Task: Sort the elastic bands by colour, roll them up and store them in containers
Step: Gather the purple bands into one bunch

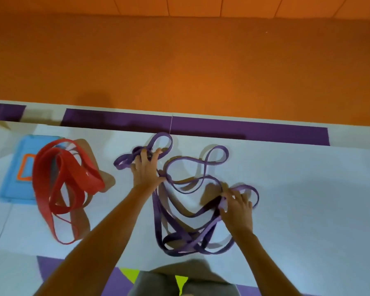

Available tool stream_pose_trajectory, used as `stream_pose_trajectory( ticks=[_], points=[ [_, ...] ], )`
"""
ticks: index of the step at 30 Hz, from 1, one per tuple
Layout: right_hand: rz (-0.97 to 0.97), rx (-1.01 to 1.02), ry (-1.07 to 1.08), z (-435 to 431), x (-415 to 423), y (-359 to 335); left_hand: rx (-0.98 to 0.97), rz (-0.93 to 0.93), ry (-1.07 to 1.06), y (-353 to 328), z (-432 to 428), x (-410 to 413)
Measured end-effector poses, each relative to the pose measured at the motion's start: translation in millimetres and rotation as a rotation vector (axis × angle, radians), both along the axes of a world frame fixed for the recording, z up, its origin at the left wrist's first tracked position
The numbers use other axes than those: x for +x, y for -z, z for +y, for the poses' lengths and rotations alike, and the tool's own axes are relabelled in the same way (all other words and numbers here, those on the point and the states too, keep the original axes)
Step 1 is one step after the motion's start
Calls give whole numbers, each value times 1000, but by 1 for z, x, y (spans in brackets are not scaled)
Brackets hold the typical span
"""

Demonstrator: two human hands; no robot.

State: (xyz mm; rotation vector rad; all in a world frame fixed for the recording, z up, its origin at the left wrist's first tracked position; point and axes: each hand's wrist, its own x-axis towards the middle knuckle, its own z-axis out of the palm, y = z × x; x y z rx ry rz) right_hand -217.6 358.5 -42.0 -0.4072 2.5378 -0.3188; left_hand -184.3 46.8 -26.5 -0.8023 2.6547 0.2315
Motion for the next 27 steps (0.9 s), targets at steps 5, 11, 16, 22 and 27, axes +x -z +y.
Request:
stream_pose_trajectory(
  ticks=[5,11,16,22,27],
  points=[
    [32,43,27,10,10,-4,-44,-157,37,6,-3,-19],
    [-90,-43,4,14,16,4,211,-123,20,14,-16,-19],
    [-85,-64,-28,14,31,2,308,114,103,14,-9,-12],
    [-99,-135,-45,19,68,1,385,183,130,13,24,37],
    [-129,8,-247,22,104,2,427,203,320,1,46,82]
  ],
)
